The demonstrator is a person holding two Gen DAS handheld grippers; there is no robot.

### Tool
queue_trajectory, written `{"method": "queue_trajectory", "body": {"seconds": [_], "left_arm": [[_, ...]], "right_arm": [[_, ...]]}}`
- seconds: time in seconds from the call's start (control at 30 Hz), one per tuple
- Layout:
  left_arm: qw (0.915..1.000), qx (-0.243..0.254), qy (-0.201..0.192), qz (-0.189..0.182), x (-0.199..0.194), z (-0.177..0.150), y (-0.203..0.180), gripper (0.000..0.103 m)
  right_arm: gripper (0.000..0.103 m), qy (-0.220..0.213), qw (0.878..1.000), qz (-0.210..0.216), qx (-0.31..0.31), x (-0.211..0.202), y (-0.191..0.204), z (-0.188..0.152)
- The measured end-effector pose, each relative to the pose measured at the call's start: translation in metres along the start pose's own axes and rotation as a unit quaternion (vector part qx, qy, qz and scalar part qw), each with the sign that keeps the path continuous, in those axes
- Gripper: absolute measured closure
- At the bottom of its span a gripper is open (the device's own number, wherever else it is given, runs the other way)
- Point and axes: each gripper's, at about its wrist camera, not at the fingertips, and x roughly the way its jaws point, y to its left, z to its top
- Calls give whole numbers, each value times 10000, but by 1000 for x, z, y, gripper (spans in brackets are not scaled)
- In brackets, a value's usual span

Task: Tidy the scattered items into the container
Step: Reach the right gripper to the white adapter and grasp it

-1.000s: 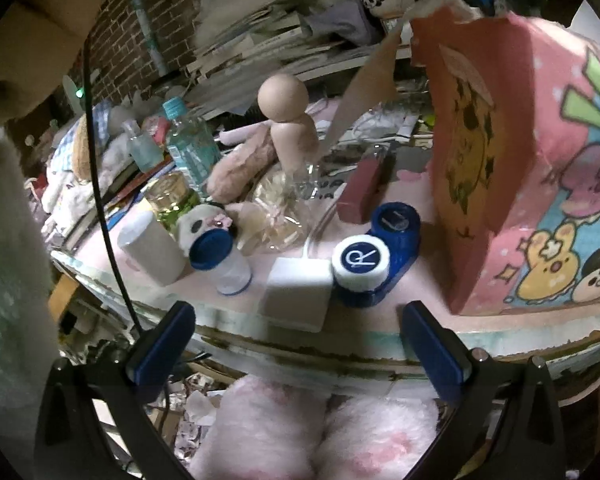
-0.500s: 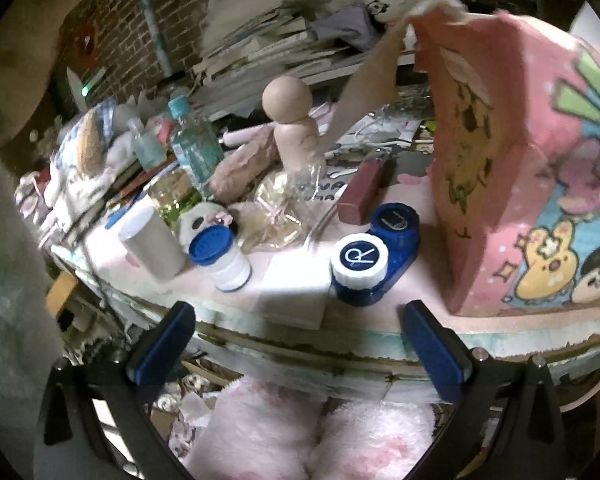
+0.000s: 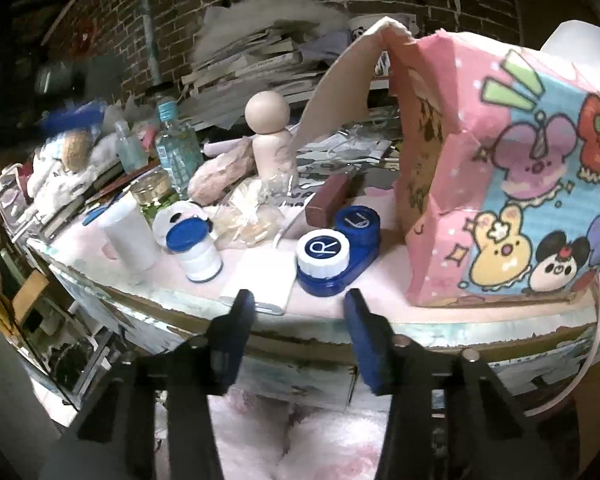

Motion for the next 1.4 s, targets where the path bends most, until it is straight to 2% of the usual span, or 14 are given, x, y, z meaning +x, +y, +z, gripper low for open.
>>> {"method": "queue_trajectory", "body": {"seconds": [0.33,0.47,0.5,0.63,0.77,0.83,0.87,1.13,1.17,1.2,1.27,1.33,1.37,1.4], "left_arm": [[9995,-259,-74,-191,-5,-22,21,16],[9993,-302,-82,-221,-5,-24,27,16],[9993,-306,-85,-211,-5,-25,28,16],[9992,-327,-107,-227,-5,-26,32,16],[9988,-399,-117,-243,-2,-26,37,16],[9987,-421,-116,-243,-1,-26,38,16],[9987,-431,-122,-248,-1,-26,39,16],[9984,-455,-157,-287,-1,-26,39,16],[9984,-454,-151,-293,0,-26,39,16],[9984,-454,-139,-292,1,-26,39,16],[9985,-461,-107,-276,3,-26,39,16],[9985,-479,-84,-270,5,-27,41,16],[9984,-496,-78,-273,5,-27,42,16],[9982,-522,-77,-275,5,-27,43,16]], "right_arm": [[70,-74,9994,-194,-273,11,34,0],[49,-93,9994,-266,-189,17,41,4],[48,-108,9993,-319,-177,20,43,5],[49,-184,9978,-578,-277,27,50,7],[49,-257,9971,-604,-378,28,49,8],[54,-307,9969,-609,-399,27,47,8],[60,-329,9968,-588,-423,26,46,7],[62,-368,9960,-709,-403,22,38,7],[55,-359,9960,-708,-399,23,39,7],[41,-338,9963,-685,-393,25,39,8],[36,-306,9970,-631,-321,30,40,10],[43,-315,9971,-639,-279,32,40,12],[60,-331,9969,-649,-287,32,40,12],[63,-339,9969,-645,-301,31,40,12]]}}
